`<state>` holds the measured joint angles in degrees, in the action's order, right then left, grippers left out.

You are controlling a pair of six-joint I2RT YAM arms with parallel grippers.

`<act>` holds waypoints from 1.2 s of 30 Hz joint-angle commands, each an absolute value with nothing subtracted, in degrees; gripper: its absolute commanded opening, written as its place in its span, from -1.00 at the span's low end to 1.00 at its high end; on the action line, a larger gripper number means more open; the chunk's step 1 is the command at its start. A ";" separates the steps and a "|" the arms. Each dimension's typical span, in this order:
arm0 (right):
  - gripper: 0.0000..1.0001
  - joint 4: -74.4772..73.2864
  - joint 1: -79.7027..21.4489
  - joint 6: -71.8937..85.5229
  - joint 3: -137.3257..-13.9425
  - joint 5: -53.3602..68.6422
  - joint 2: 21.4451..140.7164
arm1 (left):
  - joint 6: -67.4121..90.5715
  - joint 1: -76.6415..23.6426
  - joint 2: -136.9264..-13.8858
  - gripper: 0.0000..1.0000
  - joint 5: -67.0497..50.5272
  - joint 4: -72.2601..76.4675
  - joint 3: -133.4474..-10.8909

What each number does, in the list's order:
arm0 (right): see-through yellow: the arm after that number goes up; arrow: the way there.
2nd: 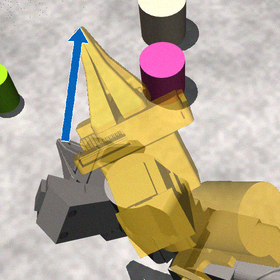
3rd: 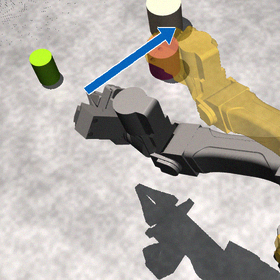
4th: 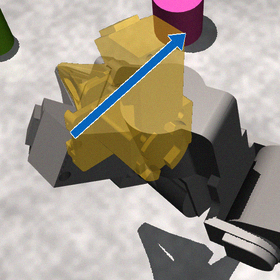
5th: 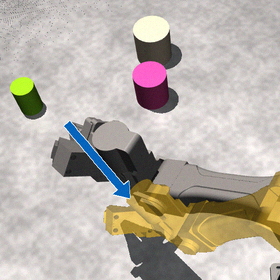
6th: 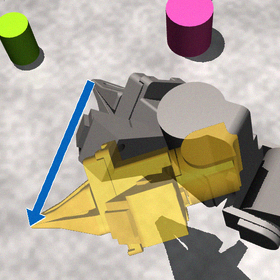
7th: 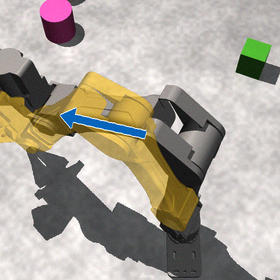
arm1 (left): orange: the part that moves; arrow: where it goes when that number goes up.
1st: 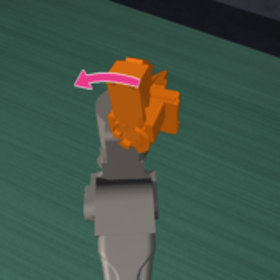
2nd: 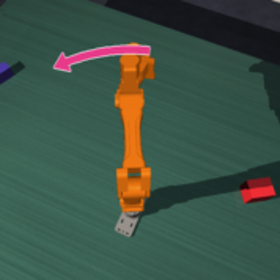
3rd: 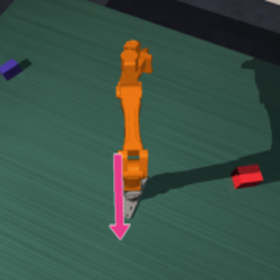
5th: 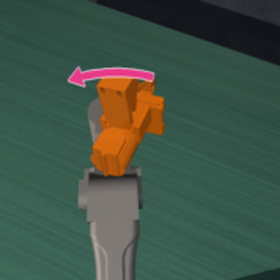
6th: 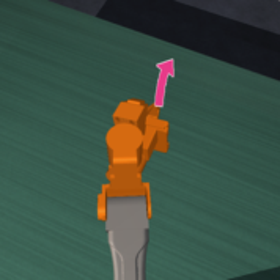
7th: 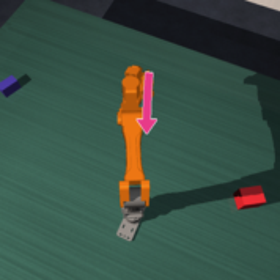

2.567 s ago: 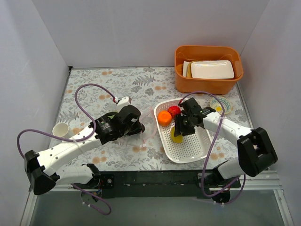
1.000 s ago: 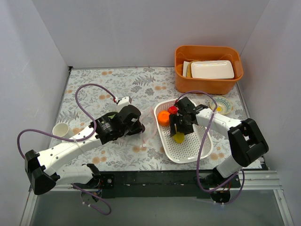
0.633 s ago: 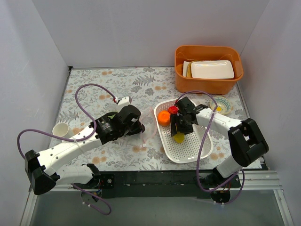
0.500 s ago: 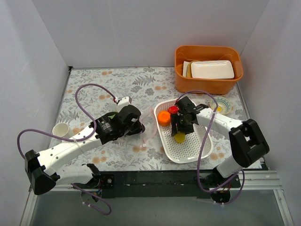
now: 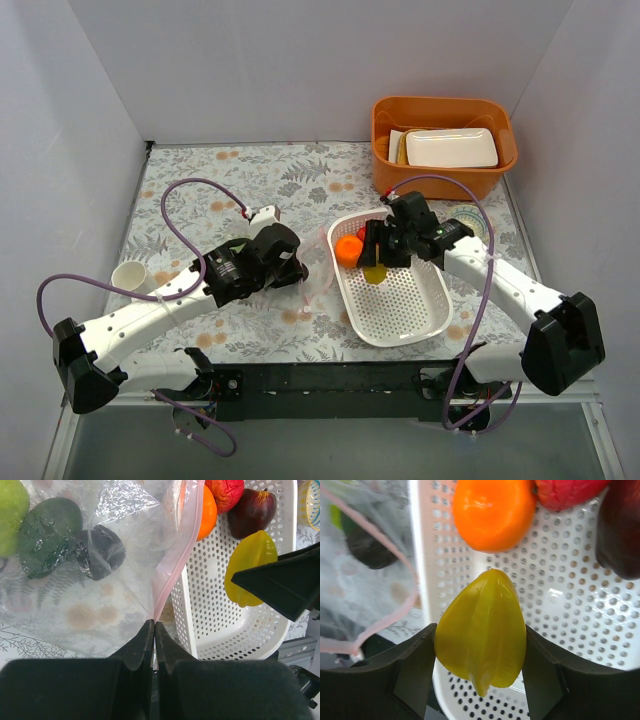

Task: Place the food in the zip-top bag and seal the zipper
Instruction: Pick up the fake fruit from the bin, then place the fake fruit in the zipper food storage bag.

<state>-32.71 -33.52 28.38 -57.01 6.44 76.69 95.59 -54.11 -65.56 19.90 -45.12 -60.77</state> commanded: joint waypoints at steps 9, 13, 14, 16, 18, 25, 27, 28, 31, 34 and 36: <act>-0.13 -19.95 -37.70 34.72 -58.27 16.52 73.12 | 94.39 -53.61 -66.09 -1.00 19.16 -44.21 -63.54; -0.13 -17.50 -39.72 35.68 -59.15 17.05 75.14 | 93.87 -53.61 -66.53 -1.00 18.81 -44.03 -64.60; -0.13 -17.06 -40.51 35.94 -59.24 17.40 75.58 | 93.69 -53.61 -66.45 -1.00 18.72 -43.95 -64.86; -0.13 -15.83 -41.30 36.47 -59.41 17.66 77.07 | 93.69 -53.61 -66.71 -1.00 18.63 -44.12 -65.12; -0.13 -14.86 -42.54 37.00 -59.94 17.67 78.13 | 93.52 -53.53 -66.71 -1.00 18.55 -44.03 -65.39; -0.14 -13.27 -43.68 35.60 -65.03 18.90 85.33 | 93.78 -53.53 -65.66 -1.00 17.58 -44.74 -64.07; -0.13 -13.27 -44.03 35.33 -66.96 18.81 86.57 | 93.87 -53.53 -65.30 -1.00 17.67 -45.08 -63.98; -0.14 -13.27 -44.12 35.33 -67.41 18.90 87.79 | 93.87 -53.53 -65.22 -1.00 17.75 -45.00 -63.98; -0.13 -12.66 -44.56 35.51 -68.73 19.25 89.99 | 93.61 -53.53 -65.04 -1.00 17.67 -45.61 -64.68; -0.08 -13.09 -45.00 35.51 -70.57 19.51 92.62 | 93.51 -53.53 -64.86 -1.00 18.89 -47.46 -66.09; 0.05 -13.27 -45.70 35.25 -71.45 19.42 93.69 | 93.87 -53.53 -63.82 -1.00 19.42 -48.69 -66.79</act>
